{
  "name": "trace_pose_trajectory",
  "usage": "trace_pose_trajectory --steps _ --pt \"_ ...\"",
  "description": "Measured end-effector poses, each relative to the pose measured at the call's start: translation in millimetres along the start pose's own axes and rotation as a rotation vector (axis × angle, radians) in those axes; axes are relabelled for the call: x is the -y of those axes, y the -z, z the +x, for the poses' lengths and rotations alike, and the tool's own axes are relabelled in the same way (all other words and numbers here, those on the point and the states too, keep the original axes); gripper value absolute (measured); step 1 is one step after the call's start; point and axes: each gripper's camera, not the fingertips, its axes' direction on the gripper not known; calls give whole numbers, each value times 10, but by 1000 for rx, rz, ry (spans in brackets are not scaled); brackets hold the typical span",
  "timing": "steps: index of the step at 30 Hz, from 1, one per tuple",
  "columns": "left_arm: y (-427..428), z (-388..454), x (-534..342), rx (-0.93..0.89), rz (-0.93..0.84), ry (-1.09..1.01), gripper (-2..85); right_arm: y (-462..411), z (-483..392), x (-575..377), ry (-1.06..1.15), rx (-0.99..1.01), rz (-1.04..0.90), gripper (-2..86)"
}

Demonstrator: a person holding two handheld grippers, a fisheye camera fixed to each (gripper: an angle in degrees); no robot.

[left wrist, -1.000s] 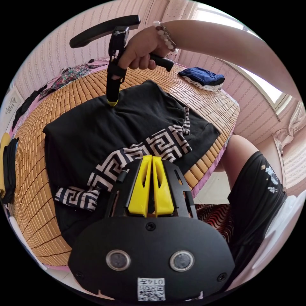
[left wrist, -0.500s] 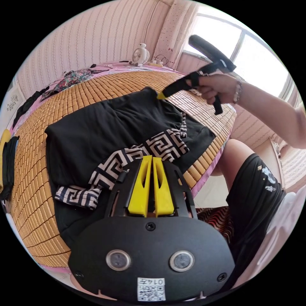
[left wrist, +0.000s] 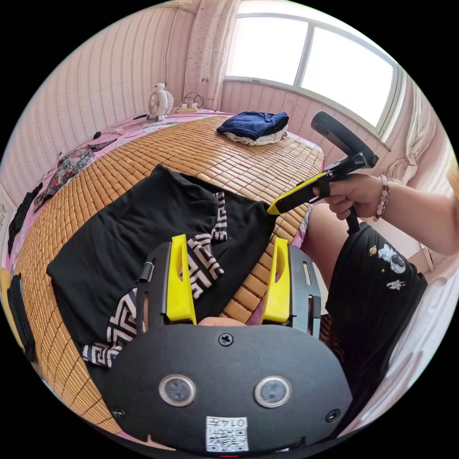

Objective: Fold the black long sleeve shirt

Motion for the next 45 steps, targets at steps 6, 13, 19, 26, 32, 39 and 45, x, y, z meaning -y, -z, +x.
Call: trace_pose_trajectory --steps 6,13,19,26,32,39,45 --pt "-269 190 261 33 3 -120 243 134 391 -77 -61 403 196 10" --pt "-652 -44 416 -15 -122 66 170 -179 721 -233 -170 677 254 13" --pt "-484 -35 247 26 -113 15 7 -170 947 -412 -111 594 240 60" --pt "-12 233 -246 -50 -136 -51 3 -261 1425 -396 -209 371 312 99" --pt "355 319 -509 -39 -86 -107 3 -468 1285 -147 -156 379 325 98" --pt "692 281 -605 -14 -19 -160 4 -267 1338 -227 -137 413 316 31" --pt "1113 296 -526 -99 157 -158 5 603 1144 -560 -81 362 448 14"
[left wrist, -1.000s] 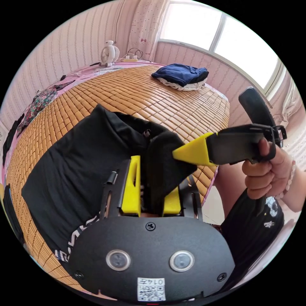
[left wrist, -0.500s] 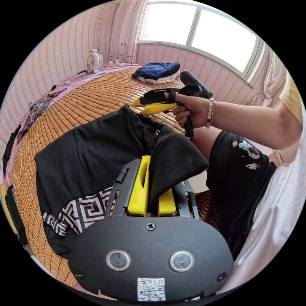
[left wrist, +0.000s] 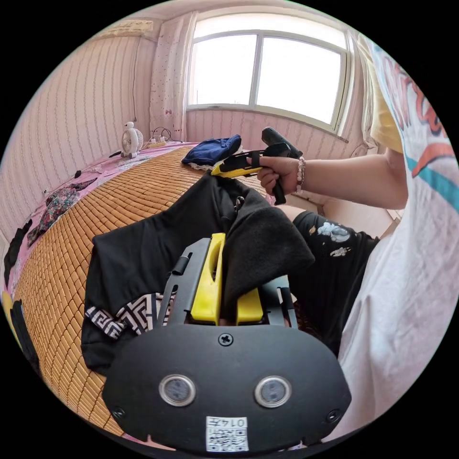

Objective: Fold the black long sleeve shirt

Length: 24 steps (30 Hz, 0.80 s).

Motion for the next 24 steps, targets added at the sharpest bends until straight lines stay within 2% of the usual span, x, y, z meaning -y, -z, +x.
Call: trace_pose_trajectory --steps 4,9,12,14,16,20,24 --pt "285 -183 41 -67 137 138 12 122 -430 170 90 -33 12 14" --pt "715 -692 -73 86 211 338 22 -755 -1173 577 244 -83 14 41" --pt "859 -1132 -293 275 148 497 38 -1454 -1242 818 242 -73 -3 60" --pt "870 -1512 -568 405 22 653 55 -1787 -1263 944 255 -111 -74 72" --pt "938 -1718 -756 447 -15 737 67 -1978 -1370 1032 317 -138 -129 83" --pt "1113 -1914 -926 404 16 807 94 -2180 -1560 1167 456 -301 -211 107" --pt "1023 -1998 -869 357 -5 823 111 -2573 -1481 1308 482 -386 -405 118"
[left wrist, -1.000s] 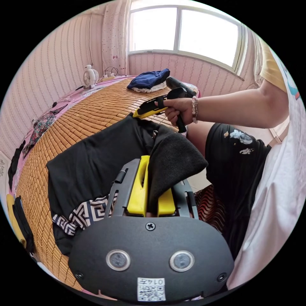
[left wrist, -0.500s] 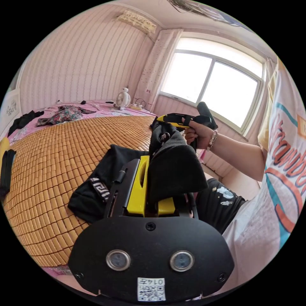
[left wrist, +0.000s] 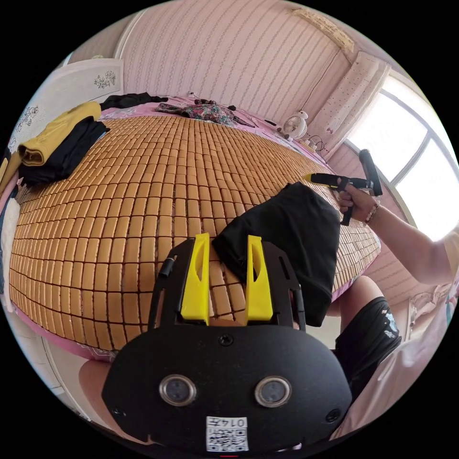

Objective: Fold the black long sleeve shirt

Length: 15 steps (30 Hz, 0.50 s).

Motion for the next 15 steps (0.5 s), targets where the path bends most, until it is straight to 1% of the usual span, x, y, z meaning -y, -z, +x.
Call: trace_pose_trajectory --steps 1,3,4,6,7,9,10,11,13,15 --pt "-58 12 48 -14 -24 18 116 -65 0 39 7 -3 -40 114" --pt "-156 35 115 -35 -75 41 124 -306 -43 139 67 -11 -189 100" --pt "-229 54 146 -48 -123 55 130 -346 -55 147 83 -4 -215 96" --pt "-246 114 179 -32 -135 52 111 -293 -67 155 87 2 -183 82" --pt "-251 166 204 9 -160 24 98 -275 -77 150 103 26 -180 78" --pt "-227 206 239 35 -173 -8 78 -164 -125 101 143 42 -139 69" --pt "-193 223 259 -26 -174 -34 65 -115 -140 82 152 47 -118 68" --pt "-150 218 267 -55 -166 -12 52 2 -162 43 156 64 -69 66" --pt "-62 257 270 -40 -169 -27 33 223 -174 -19 139 143 18 63" --pt "85 317 269 -41 -162 -57 31 516 -226 -97 140 238 118 59"
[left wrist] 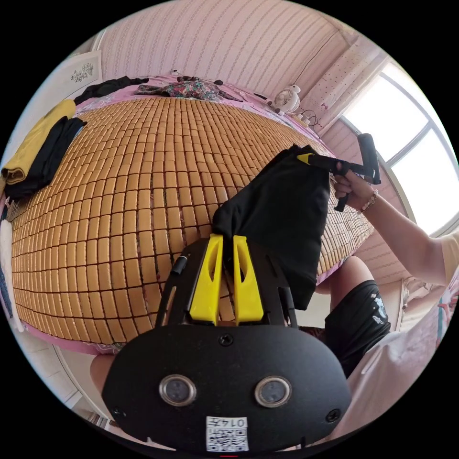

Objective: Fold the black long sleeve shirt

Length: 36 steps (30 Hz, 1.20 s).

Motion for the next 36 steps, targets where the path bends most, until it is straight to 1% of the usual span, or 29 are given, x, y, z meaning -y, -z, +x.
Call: trace_pose_trajectory --steps 4,7,9,10,12,13,14,15,16,17,18,19,20,21,22,23,24,25,26,28,30,31,32,33,34,35,36 --pt "574 158 -125 -1 129 -62 27 242 -319 65 103 5 69 55" --pt "982 161 -232 25 229 -29 24 297 -597 288 195 56 132 54" --pt "1218 99 -277 59 294 1 24 253 -862 610 282 102 184 53" --pt "1383 35 -292 88 342 17 25 226 -938 714 307 117 195 53" --pt "1632 -73 -270 163 402 20 25 51 -1272 1235 398 183 213 63" --pt "1795 -158 -230 223 441 13 25 -3 -1373 1387 425 194 211 69" --pt "1945 -259 -169 295 476 4 25 -113 -1604 1702 493 203 218 79" --pt "2014 -322 -127 328 489 4 26 -235 -1863 2042 565 200 230 89" --pt "2154 -471 -23 382 511 13 26 -306 -1998 2227 596 193 234 95" --pt "2301 -631 91 436 542 38 34 -493 -2260 2640 632 185 223 105" --pt "2371 -723 157 467 556 59 39 -729 -2486 3088 610 191 189 116" --pt "2485 -948 300 541 560 138 47 -861 -2589 3299 597 196 173 121" --pt "2571 -1225 424 590 556 248 55 -1148 -2767 3666 566 169 126 131" --pt "2599 -1363 467 610 553 290 60 -1427 -2874 3934 494 109 62 127" --pt "2628 -1608 498 668 552 358 68 -1532 -2903 4013 456 83 36 125" --pt "2633 -1779 458 711 554 418 77 -1630 -2925 4042 390 64 55 120" --pt "2632 -1825 419 710 562 434 81 -1641 -2911 3922 367 105 129 116" --pt "2609 -1849 303 675 596 434 89 -1644 -2892 3831 364 126 157 114" --pt "2537 -1785 156 646 627 405 77 -1661 -2845 3602 385 147 180 109" --pt "2341 -1603 -93 617 637 371 58 -1714 -2755 3096 491 135 137 103" --pt "2064 -1377 -348 552 598 341 40 -1724 -2506 2154 592 42 19 97" --pt "1854 -1203 -505 504 553 312 27 -1697 -2423 1878 614 16 -13 96" --pt "1651 -1023 -646 469 505 300 15 -1608 -2253 1302 641 -43 -82 95" --pt "1551 -924 -710 453 480 295 9 -1466 -2077 739 625 -116 -162 93" --pt "1358 -714 -820 421 430 273 -4 -1370 -1990 467 601 -151 -193 92" --pt "1180 -484 -905 380 392 221 -4 -1124 -1825 -50 525 -226 -230 91" --pt "1100 -371 -939 349 381 194 -4 -828 -1695 -528 447 -295 -228 89"
